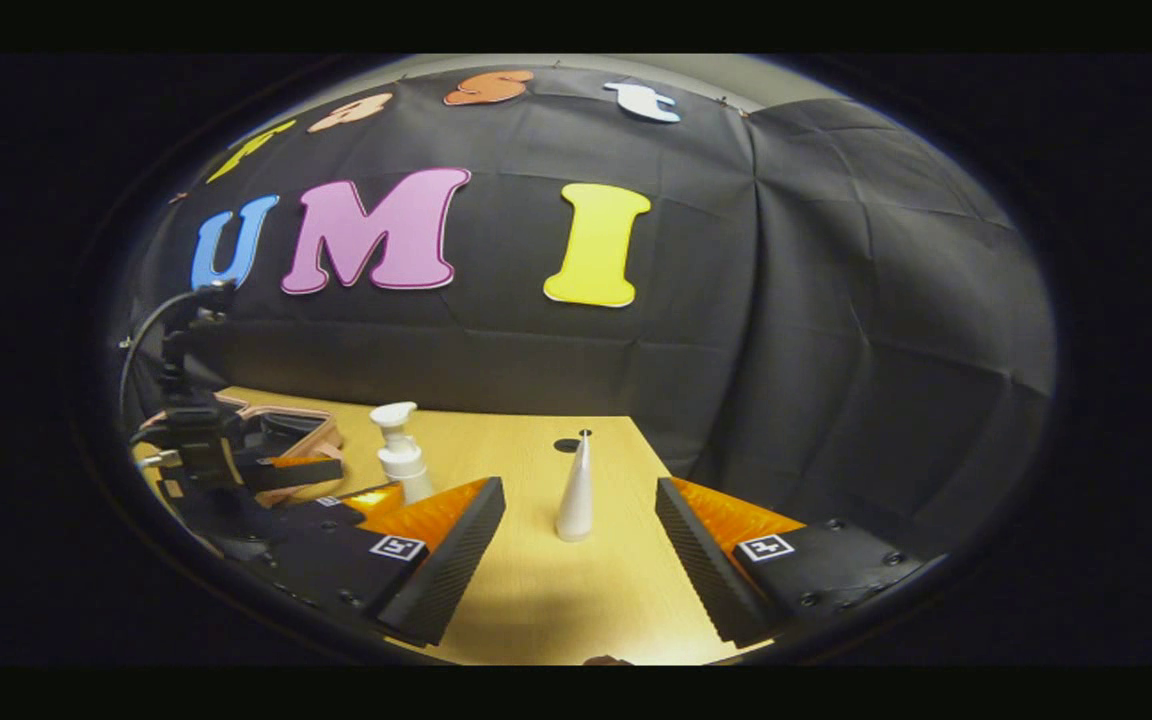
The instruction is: First open the suitcase, pack the skin care products into it, and then close the suitcase.
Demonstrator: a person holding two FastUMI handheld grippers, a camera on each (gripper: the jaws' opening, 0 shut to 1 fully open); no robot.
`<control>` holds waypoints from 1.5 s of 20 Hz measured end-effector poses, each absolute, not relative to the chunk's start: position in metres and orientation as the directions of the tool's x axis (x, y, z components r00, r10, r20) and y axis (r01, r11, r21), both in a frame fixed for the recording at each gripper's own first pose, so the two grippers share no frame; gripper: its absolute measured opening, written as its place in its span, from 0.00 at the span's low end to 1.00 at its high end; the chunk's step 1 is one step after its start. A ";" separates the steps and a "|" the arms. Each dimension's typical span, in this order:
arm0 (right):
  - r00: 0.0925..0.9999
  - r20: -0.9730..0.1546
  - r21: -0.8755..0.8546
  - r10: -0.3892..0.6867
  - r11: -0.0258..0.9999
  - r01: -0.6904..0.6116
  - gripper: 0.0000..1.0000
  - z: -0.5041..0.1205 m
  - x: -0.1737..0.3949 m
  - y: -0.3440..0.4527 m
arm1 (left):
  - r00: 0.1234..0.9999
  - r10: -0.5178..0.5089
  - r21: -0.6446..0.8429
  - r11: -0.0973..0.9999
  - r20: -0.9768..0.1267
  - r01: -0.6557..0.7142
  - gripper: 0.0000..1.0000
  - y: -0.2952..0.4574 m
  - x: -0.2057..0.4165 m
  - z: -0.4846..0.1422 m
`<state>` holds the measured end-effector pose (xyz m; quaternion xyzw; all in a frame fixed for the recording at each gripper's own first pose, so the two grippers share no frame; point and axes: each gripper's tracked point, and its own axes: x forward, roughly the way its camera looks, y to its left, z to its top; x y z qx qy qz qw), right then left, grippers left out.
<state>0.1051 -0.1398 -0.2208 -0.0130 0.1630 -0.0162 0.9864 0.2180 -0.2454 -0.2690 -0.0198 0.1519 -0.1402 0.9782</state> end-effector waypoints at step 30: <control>0.890 -0.442 0.009 -0.112 0.992 0.129 0.96 -0.351 0.234 -0.148 | 0.915 -0.302 -0.218 0.944 -0.269 0.247 0.62 -0.214 0.194 -0.238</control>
